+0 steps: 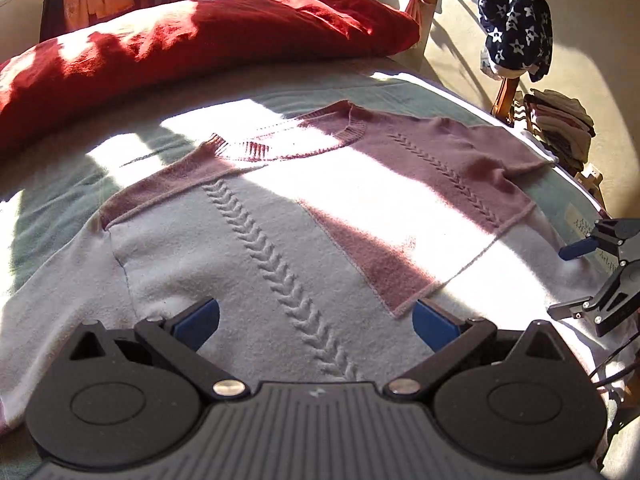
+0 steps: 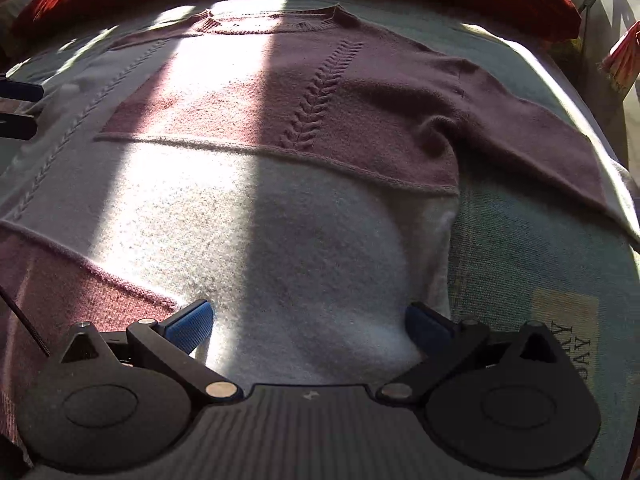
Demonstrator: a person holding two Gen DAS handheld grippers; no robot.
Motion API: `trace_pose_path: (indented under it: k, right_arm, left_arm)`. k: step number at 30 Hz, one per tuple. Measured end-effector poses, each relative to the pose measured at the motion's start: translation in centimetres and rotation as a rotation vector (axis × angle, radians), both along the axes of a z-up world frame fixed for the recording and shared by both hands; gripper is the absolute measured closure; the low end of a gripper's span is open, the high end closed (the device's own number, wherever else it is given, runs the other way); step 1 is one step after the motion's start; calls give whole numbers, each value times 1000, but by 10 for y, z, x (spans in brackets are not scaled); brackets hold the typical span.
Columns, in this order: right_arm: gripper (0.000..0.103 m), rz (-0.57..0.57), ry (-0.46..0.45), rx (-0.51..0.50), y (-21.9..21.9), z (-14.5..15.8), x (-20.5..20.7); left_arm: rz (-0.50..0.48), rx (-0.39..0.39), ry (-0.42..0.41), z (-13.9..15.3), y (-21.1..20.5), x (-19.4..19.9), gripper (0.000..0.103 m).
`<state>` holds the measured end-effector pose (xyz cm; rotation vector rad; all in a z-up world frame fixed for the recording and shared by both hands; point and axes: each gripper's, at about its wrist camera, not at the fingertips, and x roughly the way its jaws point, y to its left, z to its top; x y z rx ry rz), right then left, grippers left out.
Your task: Fold clothes
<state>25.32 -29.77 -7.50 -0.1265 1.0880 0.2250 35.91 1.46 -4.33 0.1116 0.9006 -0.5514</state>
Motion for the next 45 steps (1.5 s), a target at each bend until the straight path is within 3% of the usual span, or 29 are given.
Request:
trace_pose_path:
  k: [4, 8, 12, 15, 17, 20, 23, 29, 38, 40, 45]
  right_arm:
    - [0, -4, 8, 3, 0, 0, 1]
    - [0, -2, 8, 6, -1, -1, 1]
    - [0, 1, -5, 6, -1, -2, -1]
    - [0, -3, -12, 0, 0, -3, -2]
    - [0, -5, -8, -7, 2, -3, -1]
    - [0, -4, 0, -12, 2, -2, 0]
    - [0, -1, 35, -19, 2, 2, 5]
    - [0, -14, -63, 12, 6, 12, 61]
    - [0, -36, -218, 60, 12, 26, 146]
    - [0, -52, -156, 85, 8, 10, 163]
    - [0, -108, -142, 127, -1, 0, 187]
  left_arm:
    - [56, -23, 64, -24, 19, 11, 4]
    - [91, 17, 103, -14, 24, -2, 3]
    - [101, -42, 76, 6, 26, 9, 3]
    - [105, -53, 58, 3, 21, 35, 3]
    - [112, -43, 73, -7, 17, 52, 3]
    - [159, 39, 105, -26, 19, 63, 4]
    - [150, 34, 66, -19, 17, 52, 4]
    - [101, 56, -13, -1, -6, 31, 3]
    - [158, 25, 37, -22, -13, 53, 3]
    - [181, 32, 53, -26, -7, 56, 3]
    - [239, 13, 67, -23, 6, 71, 3]
